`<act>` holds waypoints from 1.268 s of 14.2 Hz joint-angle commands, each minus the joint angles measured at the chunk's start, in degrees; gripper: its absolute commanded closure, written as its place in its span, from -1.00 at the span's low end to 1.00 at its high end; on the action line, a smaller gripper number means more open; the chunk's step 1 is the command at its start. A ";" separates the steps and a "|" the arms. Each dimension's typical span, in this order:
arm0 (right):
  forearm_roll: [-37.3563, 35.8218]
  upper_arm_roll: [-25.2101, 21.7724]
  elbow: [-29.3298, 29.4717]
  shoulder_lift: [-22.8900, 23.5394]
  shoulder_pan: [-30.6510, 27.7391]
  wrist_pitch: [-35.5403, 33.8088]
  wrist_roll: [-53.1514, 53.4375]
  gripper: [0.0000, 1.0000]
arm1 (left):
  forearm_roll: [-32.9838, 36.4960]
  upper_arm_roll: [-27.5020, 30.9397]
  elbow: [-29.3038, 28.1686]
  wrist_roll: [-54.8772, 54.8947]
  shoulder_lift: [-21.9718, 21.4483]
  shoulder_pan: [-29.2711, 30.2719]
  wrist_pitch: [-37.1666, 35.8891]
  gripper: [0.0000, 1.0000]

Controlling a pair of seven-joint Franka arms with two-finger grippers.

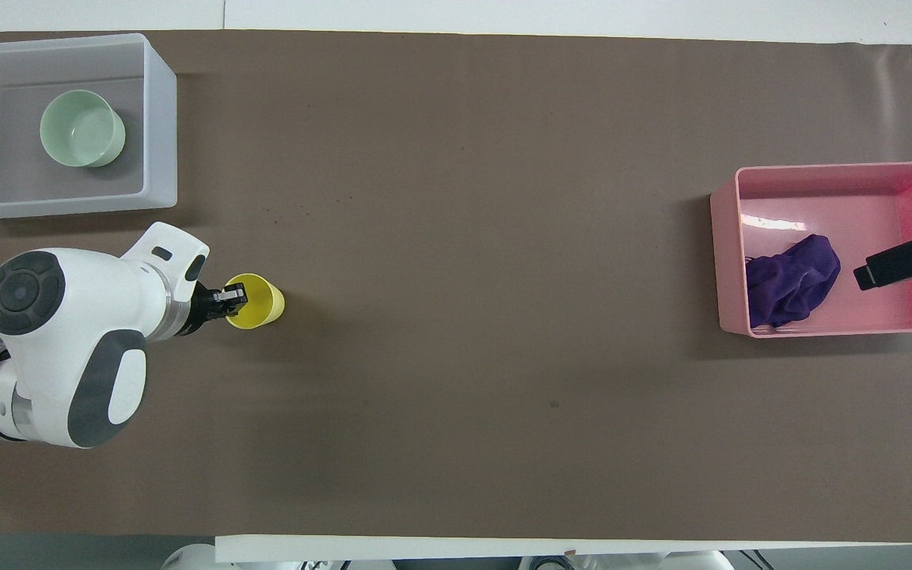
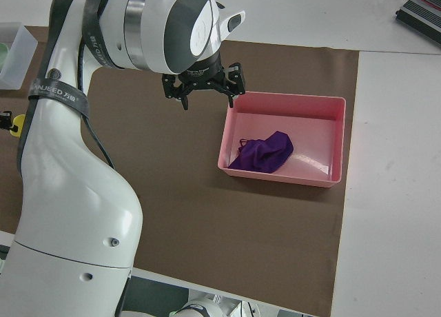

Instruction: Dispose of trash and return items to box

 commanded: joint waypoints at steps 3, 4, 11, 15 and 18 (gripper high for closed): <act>-0.44 0.06 -1.22 -0.50 -0.75 0.79 -2.79 -0.99 | 0.43 0.20 24.90 -0.79 8.14 6.65 -12.88 1.00; -0.44 0.06 -1.31 -0.76 -1.19 0.79 -2.88 -0.99 | 0.43 0.20 30.27 -0.09 10.86 9.55 -16.40 1.00; -0.26 0.06 -1.93 -0.93 -1.54 0.35 -2.44 -0.99 | 5.53 0.29 39.63 4.40 23.96 22.57 -3.97 1.00; -0.26 0.06 -2.01 -1.02 -1.37 0.26 -2.44 -0.99 | 5.70 0.38 43.14 4.31 30.73 23.89 0.08 1.00; -0.26 0.06 -2.01 -1.02 -1.28 0.26 -2.35 -0.99 | 5.97 0.38 40.98 5.44 31.98 24.69 2.09 0.95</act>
